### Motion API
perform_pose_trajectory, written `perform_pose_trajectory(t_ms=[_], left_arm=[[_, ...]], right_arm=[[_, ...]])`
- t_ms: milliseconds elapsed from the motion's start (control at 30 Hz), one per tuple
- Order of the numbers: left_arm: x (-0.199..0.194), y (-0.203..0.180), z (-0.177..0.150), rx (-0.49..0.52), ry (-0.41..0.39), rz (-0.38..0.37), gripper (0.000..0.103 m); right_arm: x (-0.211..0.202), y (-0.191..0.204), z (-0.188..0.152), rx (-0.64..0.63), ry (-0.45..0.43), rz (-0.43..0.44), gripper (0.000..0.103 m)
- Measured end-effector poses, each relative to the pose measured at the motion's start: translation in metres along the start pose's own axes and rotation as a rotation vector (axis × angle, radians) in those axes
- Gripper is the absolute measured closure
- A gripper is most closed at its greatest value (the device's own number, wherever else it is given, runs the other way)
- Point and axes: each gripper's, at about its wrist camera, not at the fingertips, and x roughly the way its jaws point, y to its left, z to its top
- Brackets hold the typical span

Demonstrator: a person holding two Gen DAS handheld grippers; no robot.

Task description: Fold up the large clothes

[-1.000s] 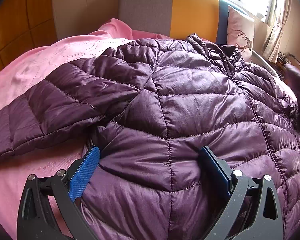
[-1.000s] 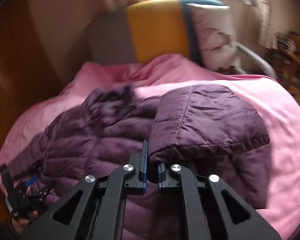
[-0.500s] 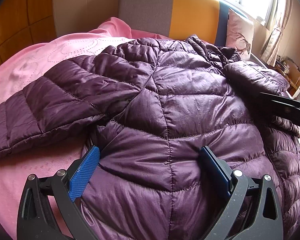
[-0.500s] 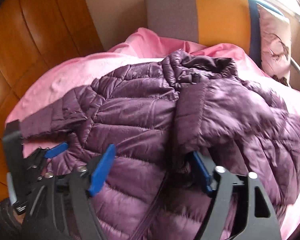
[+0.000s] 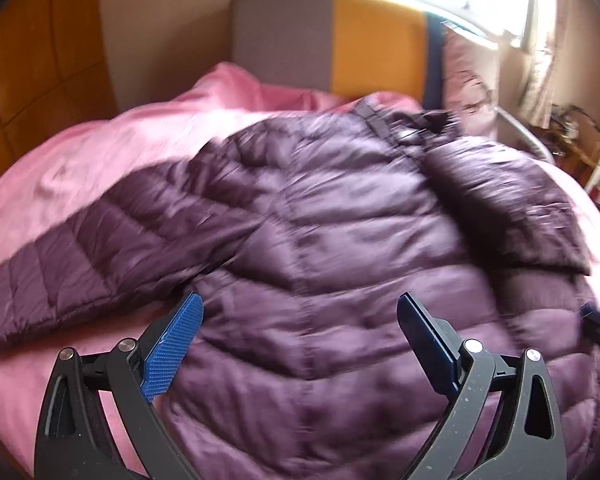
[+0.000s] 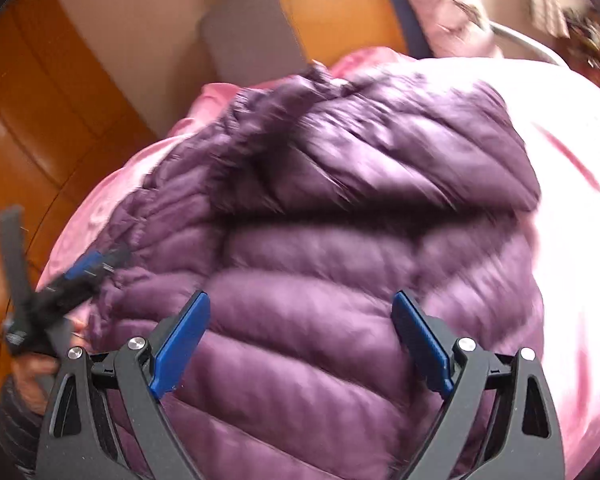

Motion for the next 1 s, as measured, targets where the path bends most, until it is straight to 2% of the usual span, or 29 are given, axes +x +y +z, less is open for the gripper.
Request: perform_pose_trajectory(t_ms=[133, 200, 267, 367, 467, 533, 633, 667, 700, 767, 833, 933, 1000], left_arm=[[-0.008, -0.031, 0.015, 0.073, -0.011, -0.08, 0.008], [-0.008, -0.049, 0.025, 0.108, -0.01, -0.113, 0.015], [-0.007, -0.066, 0.033, 0.151, -0.008, -0.134, 0.019], [-0.005, -0.096, 0.047, 0.234, -0.018, -0.165, 0.019], [0.008, -0.126, 0.057, 0.31, 0.0, -0.163, 0.019], [0.022, -0.143, 0.061, 0.349, 0.016, -0.125, 0.019], [0.048, -0.161, 0.067, 0.372, 0.062, -0.083, 0.036], [0.054, -0.16, 0.069, 0.361, 0.066, -0.061, 0.058], [0.058, -0.154, 0.071, 0.324, 0.07, -0.057, 0.077], [0.059, -0.126, 0.078, 0.153, 0.077, -0.116, 0.078], [0.053, -0.083, 0.078, -0.065, 0.072, -0.215, 0.078], [0.051, -0.033, 0.067, -0.271, 0.077, -0.327, 0.078], [0.058, -0.011, 0.057, -0.345, 0.097, -0.366, 0.076]], right_arm=[[0.004, -0.006, -0.011, -0.027, -0.014, -0.022, 0.008], [0.007, -0.005, -0.016, -0.042, -0.032, -0.028, 0.003], [0.009, -0.004, -0.02, -0.051, -0.051, -0.035, 0.002], [0.011, -0.005, -0.025, -0.057, -0.078, -0.042, 0.002], [0.011, -0.007, -0.026, -0.058, -0.079, -0.038, 0.002], [0.009, -0.01, -0.027, -0.052, -0.081, -0.022, 0.002], [0.009, -0.011, -0.028, -0.054, -0.093, -0.011, 0.002], [0.008, -0.013, -0.031, -0.055, -0.097, -0.008, 0.002], [0.007, -0.013, -0.031, -0.055, -0.1, -0.005, 0.002], [0.004, -0.017, -0.034, -0.053, -0.105, 0.007, 0.002], [0.003, -0.021, -0.035, -0.048, -0.108, 0.022, 0.002], [0.001, -0.024, -0.034, -0.046, -0.104, 0.031, 0.002], [-0.002, -0.024, -0.032, -0.042, -0.097, 0.037, 0.002]])
